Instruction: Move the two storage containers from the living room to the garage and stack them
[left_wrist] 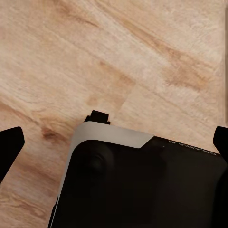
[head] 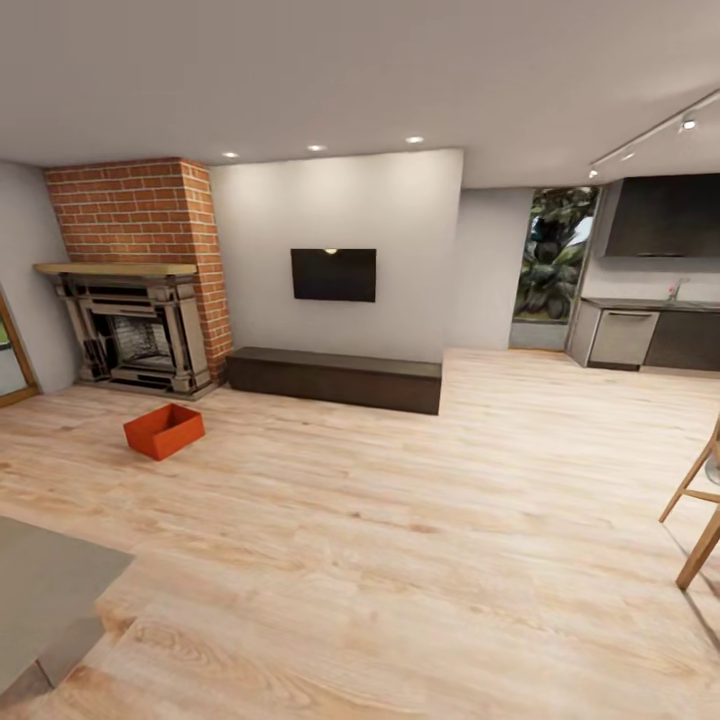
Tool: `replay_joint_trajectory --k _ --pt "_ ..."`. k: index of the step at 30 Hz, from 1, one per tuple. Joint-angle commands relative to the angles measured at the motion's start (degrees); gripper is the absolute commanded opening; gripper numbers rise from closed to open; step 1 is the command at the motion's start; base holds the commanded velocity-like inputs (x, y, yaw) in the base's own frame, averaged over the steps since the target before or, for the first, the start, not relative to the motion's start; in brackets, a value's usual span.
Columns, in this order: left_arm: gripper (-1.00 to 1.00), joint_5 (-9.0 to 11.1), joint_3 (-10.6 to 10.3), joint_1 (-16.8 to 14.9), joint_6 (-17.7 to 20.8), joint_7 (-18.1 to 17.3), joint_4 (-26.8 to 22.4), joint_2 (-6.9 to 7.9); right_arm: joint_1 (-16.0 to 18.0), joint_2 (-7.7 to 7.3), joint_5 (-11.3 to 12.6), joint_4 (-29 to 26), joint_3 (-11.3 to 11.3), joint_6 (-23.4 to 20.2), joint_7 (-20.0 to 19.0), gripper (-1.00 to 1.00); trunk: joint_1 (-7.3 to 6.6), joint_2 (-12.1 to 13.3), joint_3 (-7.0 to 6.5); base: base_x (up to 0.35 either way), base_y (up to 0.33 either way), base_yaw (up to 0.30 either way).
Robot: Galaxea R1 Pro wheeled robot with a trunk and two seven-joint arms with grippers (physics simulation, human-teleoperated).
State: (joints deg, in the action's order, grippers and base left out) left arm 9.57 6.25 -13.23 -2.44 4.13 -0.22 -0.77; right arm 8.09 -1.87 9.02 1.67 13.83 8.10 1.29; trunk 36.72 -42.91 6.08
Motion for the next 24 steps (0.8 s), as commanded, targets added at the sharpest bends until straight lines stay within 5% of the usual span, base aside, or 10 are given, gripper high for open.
replay_joint_trajectory --k 1,24 --pt "1.00 0.10 0.43 -0.05 -0.20 0.09 0.04 -0.02 0.08 0.02 0.56 0.18 0.49 0.34 0.03 1.00 0.05 -0.07 0.09 0.334 0.000 0.000" --pt "1.00 0.10 0.43 -0.05 -0.20 0.09 0.04 -0.02 0.08 0.02 0.56 0.18 0.49 0.34 0.03 1.00 0.05 -0.07 0.09 0.334 0.000 0.000"
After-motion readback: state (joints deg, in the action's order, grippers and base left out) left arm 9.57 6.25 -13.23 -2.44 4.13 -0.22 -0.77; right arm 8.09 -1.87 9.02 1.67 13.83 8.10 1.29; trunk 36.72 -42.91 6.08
